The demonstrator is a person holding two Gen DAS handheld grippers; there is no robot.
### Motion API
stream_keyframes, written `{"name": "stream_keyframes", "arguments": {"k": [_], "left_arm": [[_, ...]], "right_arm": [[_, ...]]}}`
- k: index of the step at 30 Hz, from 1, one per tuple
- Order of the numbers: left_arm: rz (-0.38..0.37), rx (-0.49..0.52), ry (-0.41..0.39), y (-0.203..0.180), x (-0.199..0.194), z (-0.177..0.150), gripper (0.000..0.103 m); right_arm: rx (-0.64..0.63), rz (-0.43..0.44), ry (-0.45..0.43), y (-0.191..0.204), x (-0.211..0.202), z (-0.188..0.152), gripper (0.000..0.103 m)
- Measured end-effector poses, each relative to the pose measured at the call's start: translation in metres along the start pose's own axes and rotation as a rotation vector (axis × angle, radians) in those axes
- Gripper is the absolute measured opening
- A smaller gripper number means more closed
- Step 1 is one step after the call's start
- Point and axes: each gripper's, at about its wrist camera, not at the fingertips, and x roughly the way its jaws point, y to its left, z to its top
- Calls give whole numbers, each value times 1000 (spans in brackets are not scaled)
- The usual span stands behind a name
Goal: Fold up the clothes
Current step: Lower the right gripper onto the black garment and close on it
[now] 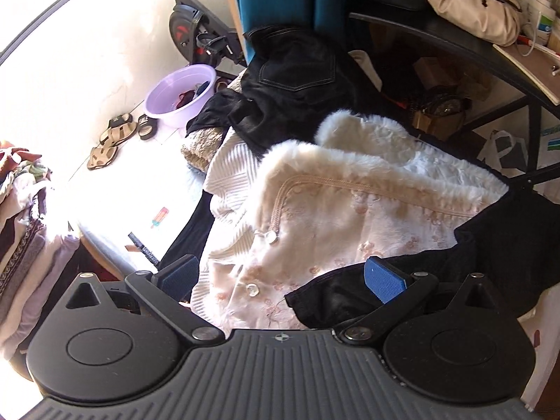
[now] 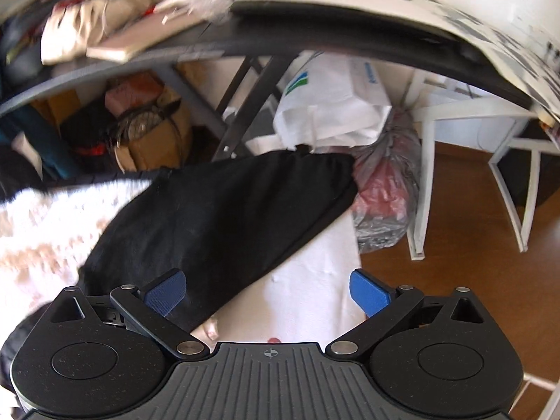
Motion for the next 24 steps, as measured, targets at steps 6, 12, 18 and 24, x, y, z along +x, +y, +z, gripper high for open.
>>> {"name": "stream_keyframes", "arguments": {"k": [6,12,18,24], "left_arm": [[4,-40,38,35,9,-14,103],[-137,-126,-21,66,18,-17,103],[-200,-145,-104,80,28,-14,103],[-242,9,-98,66,34,-11,103]], "right_arm": [[-67,53,21,67,36,-6,77],[-159,169,8,144,68,-18,63],[-210,179,47,212,112,-23,66],[-116,232,107,219,110,-33,4]]}}
